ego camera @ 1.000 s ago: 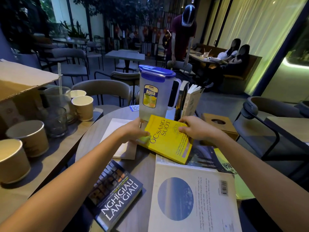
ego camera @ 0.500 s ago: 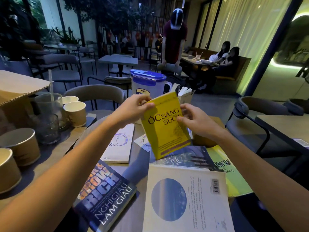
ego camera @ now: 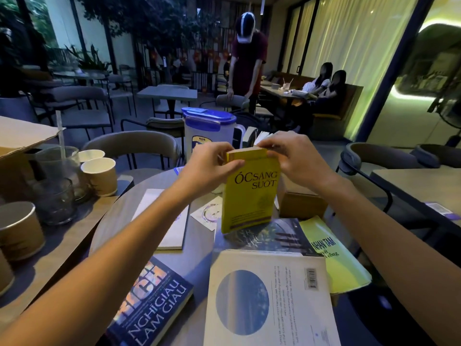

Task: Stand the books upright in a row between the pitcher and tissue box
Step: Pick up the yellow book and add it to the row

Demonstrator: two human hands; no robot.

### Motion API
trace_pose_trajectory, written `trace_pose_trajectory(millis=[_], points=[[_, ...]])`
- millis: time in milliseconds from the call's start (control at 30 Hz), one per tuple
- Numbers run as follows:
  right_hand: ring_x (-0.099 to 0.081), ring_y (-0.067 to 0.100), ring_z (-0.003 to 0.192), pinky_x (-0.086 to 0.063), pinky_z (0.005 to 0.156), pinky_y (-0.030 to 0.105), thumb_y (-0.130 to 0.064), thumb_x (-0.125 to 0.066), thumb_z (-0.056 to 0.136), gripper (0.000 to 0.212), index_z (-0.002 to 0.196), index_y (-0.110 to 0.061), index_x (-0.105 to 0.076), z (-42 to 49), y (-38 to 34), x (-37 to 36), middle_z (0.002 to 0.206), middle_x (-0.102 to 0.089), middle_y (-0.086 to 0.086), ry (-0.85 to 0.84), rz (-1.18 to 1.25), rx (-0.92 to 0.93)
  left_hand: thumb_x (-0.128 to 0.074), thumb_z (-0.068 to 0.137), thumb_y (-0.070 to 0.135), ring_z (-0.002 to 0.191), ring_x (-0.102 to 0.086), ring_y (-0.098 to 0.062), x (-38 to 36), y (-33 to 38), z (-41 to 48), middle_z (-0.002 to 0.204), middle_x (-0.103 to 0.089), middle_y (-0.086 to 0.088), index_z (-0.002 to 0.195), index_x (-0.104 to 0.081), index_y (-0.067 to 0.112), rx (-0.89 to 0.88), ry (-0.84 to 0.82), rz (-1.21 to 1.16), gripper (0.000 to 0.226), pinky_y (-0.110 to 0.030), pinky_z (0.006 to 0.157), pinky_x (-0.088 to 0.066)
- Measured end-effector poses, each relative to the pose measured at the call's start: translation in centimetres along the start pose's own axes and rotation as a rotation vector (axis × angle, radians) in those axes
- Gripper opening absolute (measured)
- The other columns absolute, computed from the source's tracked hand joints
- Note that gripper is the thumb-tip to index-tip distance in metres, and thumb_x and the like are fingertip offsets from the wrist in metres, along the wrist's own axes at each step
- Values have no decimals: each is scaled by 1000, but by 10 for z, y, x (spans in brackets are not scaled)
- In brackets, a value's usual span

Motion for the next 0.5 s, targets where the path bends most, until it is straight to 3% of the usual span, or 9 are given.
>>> trace_pose_trajectory(millis=[100, 200, 400, 500], points=[[-58, 30, 111, -52, 94, 52, -2, -63, 96, 24, 114, -11, -74, 10, 10, 8, 111, -72, 7, 45, -70, -30, -68, 91, 24, 73, -67, -13, -10, 14, 6, 88, -66, -7, 98, -67, 5, -65, 96, 34, 21, -28, 57, -59], [-56, 29, 113, -51, 93, 54, -4, -63, 96, 22, 113, -13, -73, 17, 25, 16, 111, -71, 5, 70, -131, -67, -67, 92, 20, 83, -64, -22, -25, 24, 17, 97, -64, -11, 106, -67, 4, -127, 133, 125, 22, -42, 68, -59], [-58, 28, 115, -51, 95, 53, -4, -63, 95, 22, 112, -12, -74, 26, 55, 13, 110, -70, 10, 68, -142, -137, -65, 93, 21, 92, -61, -25, -54, 24, 35, 104, -60, -10, 118, -65, 8, -119, 168, 184, 28, -46, 77, -56], [-56, 27, 117, -50, 96, 49, -6, -63, 95, 24, 113, -16, -75, 29, 65, 4, 107, -67, 9, 56, -134, -169, -64, 93, 20, 88, -58, -21, -68, 22, 34, 103, -59, -8, 122, -63, 9, -113, 222, 187, 31, -36, 79, -51]])
Point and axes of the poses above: each hand's wrist, its own z-axis towards the middle knuckle, its own x-axis out of the back of the hand, y = z × x, the point moved 9 cm from there along z, towards the middle knuckle
